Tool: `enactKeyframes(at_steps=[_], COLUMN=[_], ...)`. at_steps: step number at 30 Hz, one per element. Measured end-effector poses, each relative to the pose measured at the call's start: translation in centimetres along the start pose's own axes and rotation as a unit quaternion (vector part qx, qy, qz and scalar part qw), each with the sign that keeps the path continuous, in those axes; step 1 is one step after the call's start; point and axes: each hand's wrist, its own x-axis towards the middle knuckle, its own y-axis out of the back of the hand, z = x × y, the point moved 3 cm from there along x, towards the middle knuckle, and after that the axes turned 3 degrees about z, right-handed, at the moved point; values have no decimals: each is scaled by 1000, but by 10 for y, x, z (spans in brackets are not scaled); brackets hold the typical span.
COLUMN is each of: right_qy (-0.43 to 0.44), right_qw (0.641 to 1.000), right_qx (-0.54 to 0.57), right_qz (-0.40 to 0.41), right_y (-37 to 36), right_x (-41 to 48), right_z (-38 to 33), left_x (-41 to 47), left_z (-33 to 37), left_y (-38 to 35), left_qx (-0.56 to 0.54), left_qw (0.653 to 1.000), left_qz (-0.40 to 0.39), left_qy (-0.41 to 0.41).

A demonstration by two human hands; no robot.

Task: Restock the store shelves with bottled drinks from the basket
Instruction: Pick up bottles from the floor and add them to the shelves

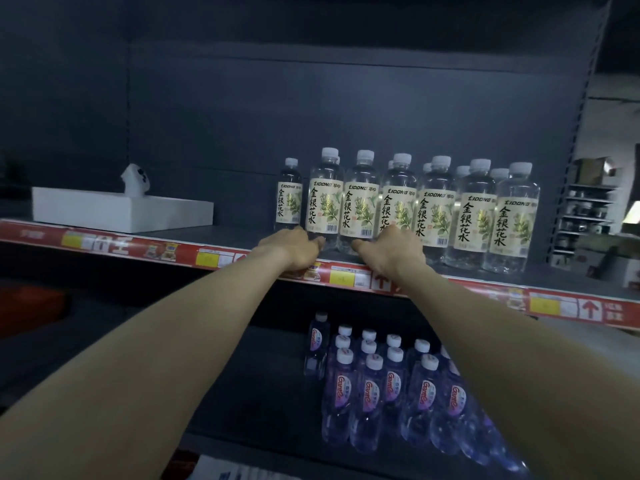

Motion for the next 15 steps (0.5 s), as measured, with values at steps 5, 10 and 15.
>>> enactKeyframes(at_steps=[5,10,15], right_qy=[18,79,151], right_qw=[998,997,965], right_qx=[-9,-16,203], right_qz=[-52,-23,64], right_y=[11,14,-16], right_x=[-3,-28,-105], right_z=[-3,-16,-47], left_x=[-16,-68,-129], left_z=[-5,-20,-65], left_y=[17,39,28], left_qx=[-102,-154,-221], left_qw=[994,981,964], left_qz=[15,96,137], left_qy=[-48,-73,-52])
